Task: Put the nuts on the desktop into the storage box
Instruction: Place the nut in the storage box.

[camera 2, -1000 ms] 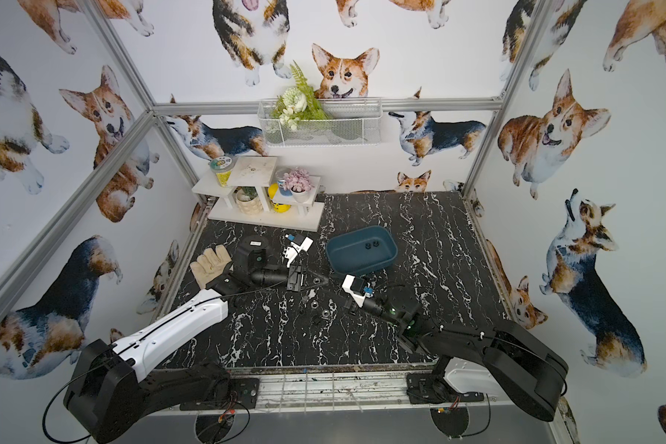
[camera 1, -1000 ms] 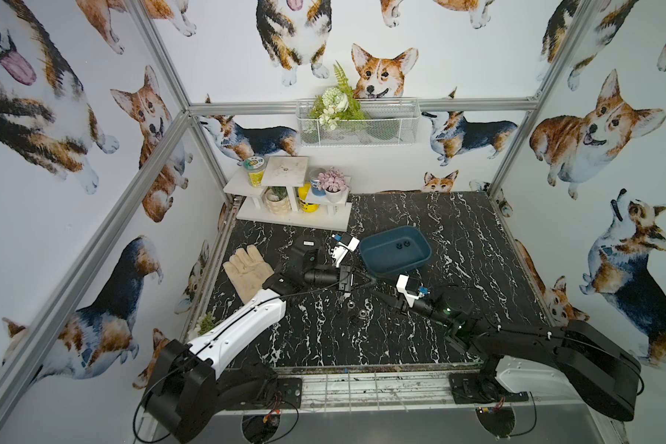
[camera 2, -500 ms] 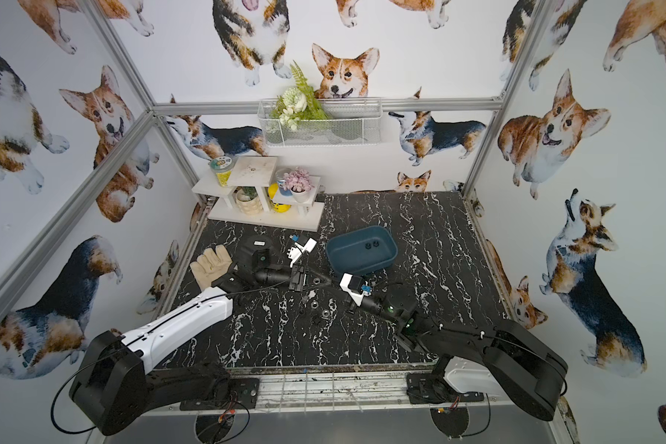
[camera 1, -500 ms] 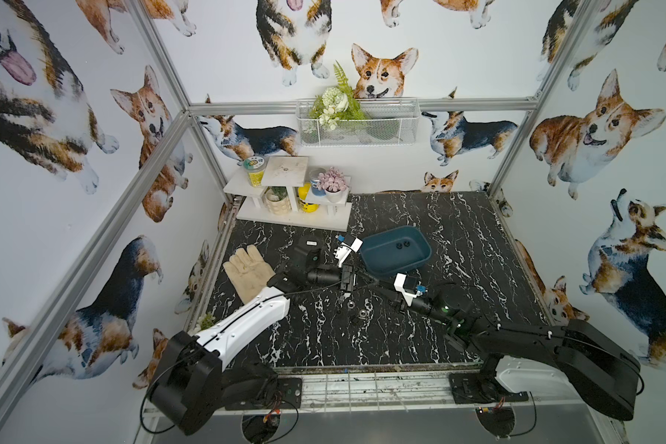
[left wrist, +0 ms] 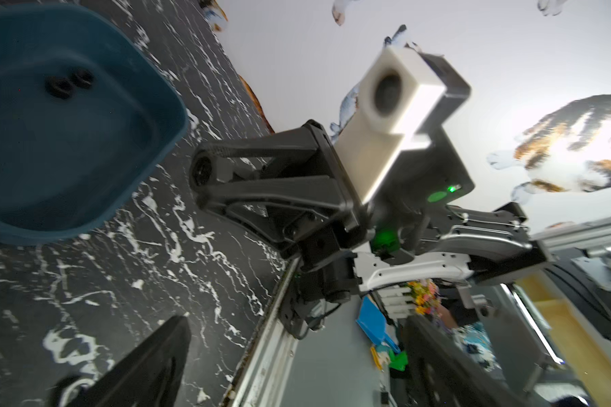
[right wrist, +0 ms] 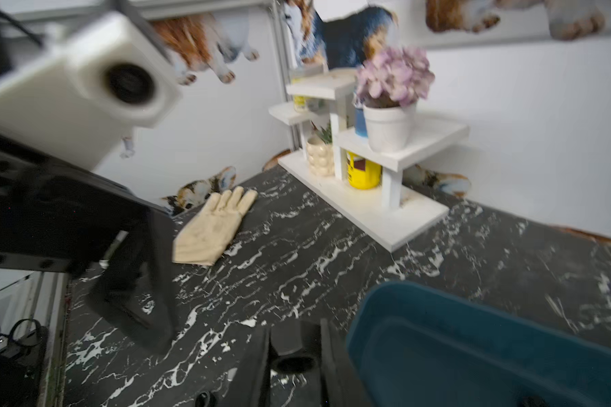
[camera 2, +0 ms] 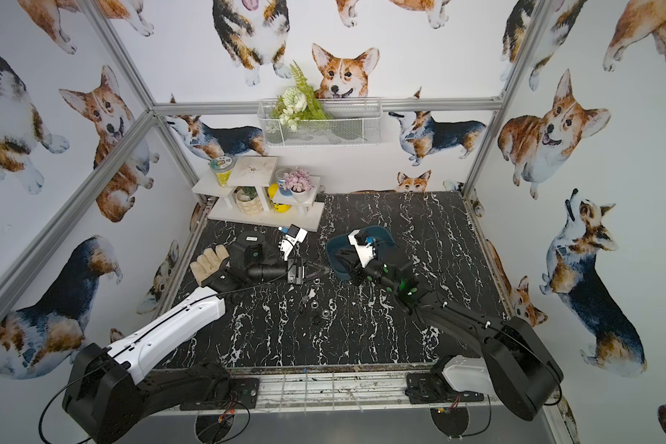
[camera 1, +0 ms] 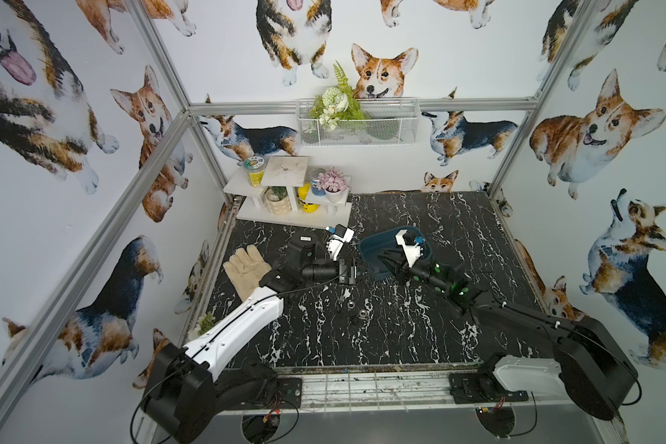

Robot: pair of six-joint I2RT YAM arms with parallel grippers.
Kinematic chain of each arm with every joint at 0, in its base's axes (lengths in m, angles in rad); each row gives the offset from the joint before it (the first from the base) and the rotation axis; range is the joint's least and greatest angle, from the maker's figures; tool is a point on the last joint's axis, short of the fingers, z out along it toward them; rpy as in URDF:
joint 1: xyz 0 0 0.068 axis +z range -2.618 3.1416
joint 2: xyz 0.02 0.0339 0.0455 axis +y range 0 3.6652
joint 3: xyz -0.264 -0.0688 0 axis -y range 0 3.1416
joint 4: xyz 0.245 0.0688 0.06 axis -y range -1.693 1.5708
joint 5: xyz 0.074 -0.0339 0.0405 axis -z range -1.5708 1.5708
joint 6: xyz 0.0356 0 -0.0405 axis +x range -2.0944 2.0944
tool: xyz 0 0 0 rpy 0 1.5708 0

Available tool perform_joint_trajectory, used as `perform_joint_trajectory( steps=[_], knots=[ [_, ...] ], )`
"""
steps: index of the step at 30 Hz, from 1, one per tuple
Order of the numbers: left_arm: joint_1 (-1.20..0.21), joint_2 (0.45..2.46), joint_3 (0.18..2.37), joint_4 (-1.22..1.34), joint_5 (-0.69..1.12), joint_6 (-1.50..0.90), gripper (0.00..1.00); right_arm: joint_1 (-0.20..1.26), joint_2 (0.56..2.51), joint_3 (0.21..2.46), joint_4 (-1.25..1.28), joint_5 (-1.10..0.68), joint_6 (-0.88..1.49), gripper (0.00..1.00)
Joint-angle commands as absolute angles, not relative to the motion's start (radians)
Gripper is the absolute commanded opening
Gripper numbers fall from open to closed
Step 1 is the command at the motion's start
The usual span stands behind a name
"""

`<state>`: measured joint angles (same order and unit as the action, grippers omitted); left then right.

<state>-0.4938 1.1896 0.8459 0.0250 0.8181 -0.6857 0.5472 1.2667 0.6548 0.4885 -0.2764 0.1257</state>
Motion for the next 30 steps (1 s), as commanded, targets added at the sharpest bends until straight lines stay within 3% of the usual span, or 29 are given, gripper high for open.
perform_joint_trajectory(
  steps=[1,5,13,30],
  knots=[
    [-0.495,1.159,0.853,-0.150,0.571,-0.500,1.00,0.494,1.322,0.742,0.188,-0.190,0.184,0.05],
    [-0.500,1.076,0.795,-0.154,0.378,-0.390,1.00,0.451,1.433,0.887,0.008,-0.065,0.178,0.06],
    [-0.502,0.918,0.669,-0.164,0.167,-0.195,1.00,0.448,1.641,1.107,-0.209,0.107,0.191,0.06],
    [-0.502,0.825,0.572,-0.159,0.171,-0.148,1.00,0.431,2.021,1.409,-0.340,0.089,0.258,0.09]
  ],
)
